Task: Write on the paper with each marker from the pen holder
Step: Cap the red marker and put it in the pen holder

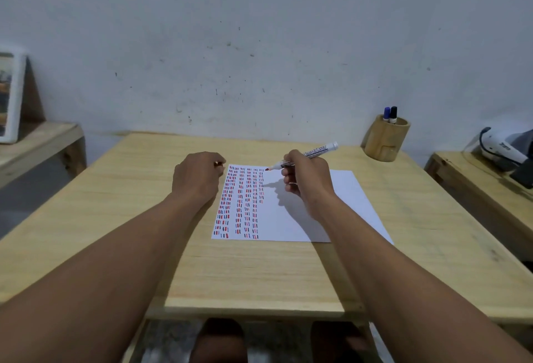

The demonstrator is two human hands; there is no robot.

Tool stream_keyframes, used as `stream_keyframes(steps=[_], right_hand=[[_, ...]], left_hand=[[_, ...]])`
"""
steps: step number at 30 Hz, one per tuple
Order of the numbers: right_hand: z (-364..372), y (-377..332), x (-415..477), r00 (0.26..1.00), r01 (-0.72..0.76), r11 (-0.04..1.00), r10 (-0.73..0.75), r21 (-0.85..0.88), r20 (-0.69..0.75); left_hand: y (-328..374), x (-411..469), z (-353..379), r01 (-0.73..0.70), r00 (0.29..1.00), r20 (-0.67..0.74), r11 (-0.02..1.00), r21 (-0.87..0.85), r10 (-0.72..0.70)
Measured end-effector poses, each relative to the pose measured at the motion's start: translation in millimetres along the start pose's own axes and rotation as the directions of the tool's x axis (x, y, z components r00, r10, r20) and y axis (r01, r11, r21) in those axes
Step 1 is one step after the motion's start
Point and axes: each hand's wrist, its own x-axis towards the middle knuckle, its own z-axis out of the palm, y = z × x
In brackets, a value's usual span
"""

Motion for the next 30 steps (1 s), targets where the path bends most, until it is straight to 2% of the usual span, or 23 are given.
stream_keyframes(steps=[3, 5, 8, 11, 15, 21, 30], right_hand=[[-3.5, -4.3, 1.2, 1.0, -0.018, 0.999, 0.018, 0.048, 0.006], [-4.6, -8.6, 0.7, 0.999, -0.032, 0.993, 0.031, 0.114, 0.006], [-4.3, -19.1, -2.6, 0.998, -0.061, 0.958, 0.061, 0.28, 0.011], [-5.4, -29.6, -6.1, 0.998, -0.067, 0.917, 0.069, 0.393, 0.009], [-13.3, -38.5, -10.2, 0.999, -0.05, 0.895, 0.053, 0.443, 0.005], [-28.5, -45.9, -11.9, 0.999, -0.036, 0.882, 0.031, 0.47, 0.018], [-46.1, -48.3, -12.2, 1.0, 0.009, 0.819, -0.007, 0.573, -0.006]], left_hand=[[9.9, 1.8, -5.6, 0.018, 0.997, -0.072, 0.989, -0.144, -0.029], [25.3, 2.1, -14.3, 0.038, 0.995, -0.079, 0.953, -0.3, -0.064], [50.9, 0.6, -26.8, 0.092, 0.995, 0.025, 0.807, -0.583, -0.095], [71.8, -4.3, -34.1, 0.171, 0.985, 0.125, 0.666, -0.726, -0.117], [95.2, -11.5, -41.2, 0.232, 0.971, 0.224, 0.557, -0.798, -0.084], [120.5, -16.5, -43.0, 0.204, 0.971, 0.239, 0.587, -0.783, -0.018], [155.5, -22.3, -38.8, 0.149, 0.982, 0.187, 0.536, -0.831, 0.016]])
